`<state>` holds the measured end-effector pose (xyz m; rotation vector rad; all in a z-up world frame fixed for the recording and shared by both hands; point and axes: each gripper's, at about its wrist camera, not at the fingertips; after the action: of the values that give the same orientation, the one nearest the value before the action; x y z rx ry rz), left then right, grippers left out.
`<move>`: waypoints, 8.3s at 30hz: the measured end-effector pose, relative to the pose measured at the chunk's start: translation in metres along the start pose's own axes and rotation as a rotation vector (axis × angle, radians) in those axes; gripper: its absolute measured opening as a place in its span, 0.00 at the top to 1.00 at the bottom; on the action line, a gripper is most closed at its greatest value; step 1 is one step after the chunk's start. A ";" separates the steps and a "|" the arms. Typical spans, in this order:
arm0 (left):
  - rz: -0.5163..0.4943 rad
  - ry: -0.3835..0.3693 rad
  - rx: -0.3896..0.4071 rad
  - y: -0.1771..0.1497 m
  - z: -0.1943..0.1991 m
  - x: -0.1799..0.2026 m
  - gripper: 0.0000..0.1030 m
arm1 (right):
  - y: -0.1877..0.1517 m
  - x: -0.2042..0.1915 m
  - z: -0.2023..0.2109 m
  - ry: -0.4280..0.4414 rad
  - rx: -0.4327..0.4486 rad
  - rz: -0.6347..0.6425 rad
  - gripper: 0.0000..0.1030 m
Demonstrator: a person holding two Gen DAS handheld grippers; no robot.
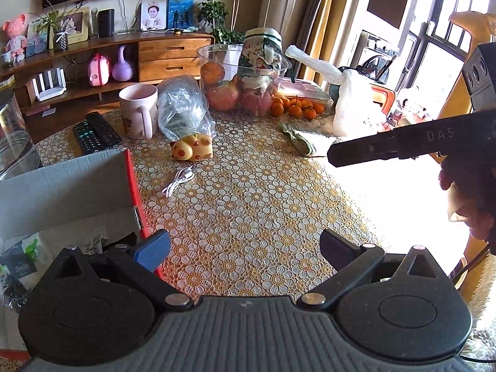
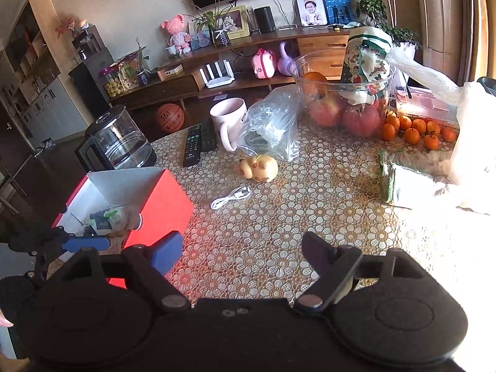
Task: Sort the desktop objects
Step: 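Move both grippers away from the box toward the yellow toy and cable, then grasp the yellow squeaky toy with the right gripper while the left grasps the white cable, then carry the yellow toy and white cable over the red box, then lower both items into the box and open both grippers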
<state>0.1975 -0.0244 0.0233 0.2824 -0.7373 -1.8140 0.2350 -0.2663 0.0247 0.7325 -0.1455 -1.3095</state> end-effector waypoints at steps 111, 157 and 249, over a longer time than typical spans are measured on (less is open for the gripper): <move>-0.133 0.039 -0.422 0.124 -0.167 -0.034 0.83 | 0.109 0.048 -0.141 -0.046 -0.201 -0.103 0.41; 0.065 0.150 -0.193 0.004 0.099 -0.120 0.83 | 0.037 -0.202 -0.024 0.031 -0.122 0.275 0.41; 0.217 0.152 -0.145 -0.022 0.036 -0.185 0.23 | 0.053 -0.207 -0.118 -0.001 -0.175 0.226 0.21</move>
<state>0.2303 0.1621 0.0086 0.2328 -0.5067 -1.6112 0.2781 -0.0260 0.0251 0.5495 -0.1097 -1.0921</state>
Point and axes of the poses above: each gripper's, at about its wrist camera, not at the fingertips, and z roughly against the way its jaws point, x to its right, y to its top, and after that the axes turned 7 degrees about -x, right-handed
